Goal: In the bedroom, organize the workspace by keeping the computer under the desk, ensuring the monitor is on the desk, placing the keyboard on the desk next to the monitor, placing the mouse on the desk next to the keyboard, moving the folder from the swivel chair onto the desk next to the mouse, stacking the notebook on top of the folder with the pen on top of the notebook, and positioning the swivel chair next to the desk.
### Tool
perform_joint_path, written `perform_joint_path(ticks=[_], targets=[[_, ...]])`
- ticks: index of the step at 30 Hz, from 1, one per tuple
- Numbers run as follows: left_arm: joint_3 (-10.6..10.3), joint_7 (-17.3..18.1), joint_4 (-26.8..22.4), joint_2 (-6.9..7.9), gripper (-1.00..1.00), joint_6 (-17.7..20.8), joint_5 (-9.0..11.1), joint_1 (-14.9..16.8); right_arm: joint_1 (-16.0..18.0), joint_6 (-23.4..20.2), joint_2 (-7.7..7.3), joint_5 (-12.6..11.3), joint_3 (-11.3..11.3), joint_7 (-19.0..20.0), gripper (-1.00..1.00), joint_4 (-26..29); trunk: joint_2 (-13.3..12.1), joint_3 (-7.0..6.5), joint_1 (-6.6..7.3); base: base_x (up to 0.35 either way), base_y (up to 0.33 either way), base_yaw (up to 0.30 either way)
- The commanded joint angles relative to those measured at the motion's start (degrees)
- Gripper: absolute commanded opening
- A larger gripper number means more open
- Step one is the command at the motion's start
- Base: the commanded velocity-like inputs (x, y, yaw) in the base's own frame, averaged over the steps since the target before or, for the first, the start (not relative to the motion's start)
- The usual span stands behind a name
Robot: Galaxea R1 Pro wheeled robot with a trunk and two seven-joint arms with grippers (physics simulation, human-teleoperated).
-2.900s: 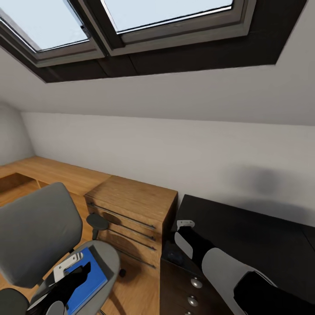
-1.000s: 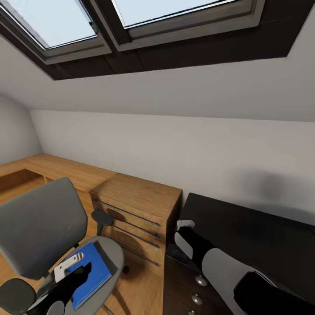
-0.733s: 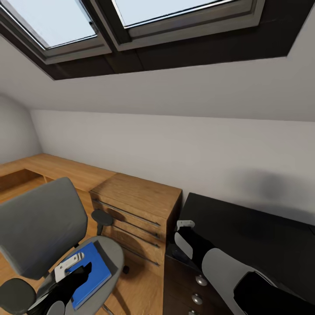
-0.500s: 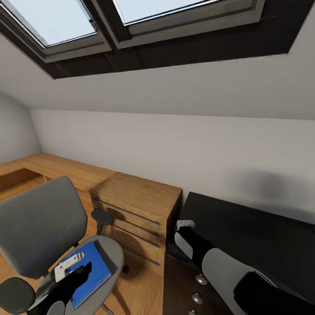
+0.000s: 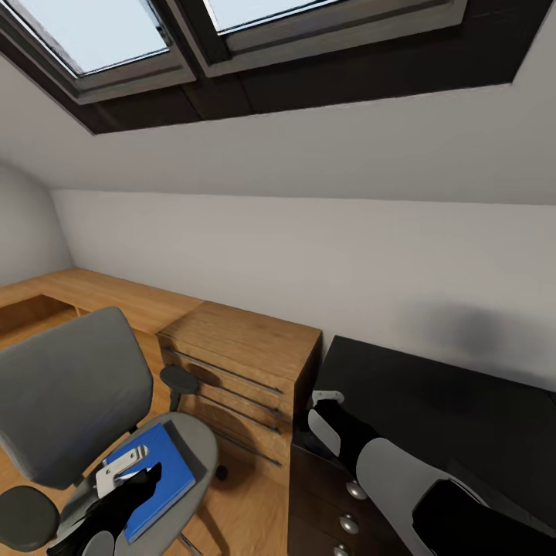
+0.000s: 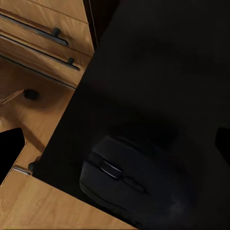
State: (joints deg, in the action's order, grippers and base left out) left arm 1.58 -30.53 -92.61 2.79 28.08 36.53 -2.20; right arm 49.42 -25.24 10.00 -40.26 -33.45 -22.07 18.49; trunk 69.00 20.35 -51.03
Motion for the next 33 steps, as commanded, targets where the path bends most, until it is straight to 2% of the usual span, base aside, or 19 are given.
perform_joint_path(ticks=[1, 7, 33], targets=[[0.0, -0.4, -0.1, 0.02, 1.0, 0.1, 0.6, 0.0, 0.1, -0.3, 0.0, -0.7, -0.4, -0.4, 1.0, 0.0, 0.0, 0.06, -0.01, 0.0, 0.0, 0.0], [0.0, -0.4, -0.1, -0.01, 1.0, 0.1, 0.6, 0.0, 0.1, -0.9, 0.0, -1.9, -0.3, -0.4, 1.0, 0.0, 0.0, 0.06, -0.01, 0.0, 0.0, 0.0], [-0.1, -0.4, -0.1, -0.02, 1.0, 0.1, 0.6, 0.0, 0.1, -1.7, 0.0, -3.6, 0.6, -0.6, 1.0, -0.2, 0.0, 0.06, -0.01, 0.0, 0.0, 0.0]])
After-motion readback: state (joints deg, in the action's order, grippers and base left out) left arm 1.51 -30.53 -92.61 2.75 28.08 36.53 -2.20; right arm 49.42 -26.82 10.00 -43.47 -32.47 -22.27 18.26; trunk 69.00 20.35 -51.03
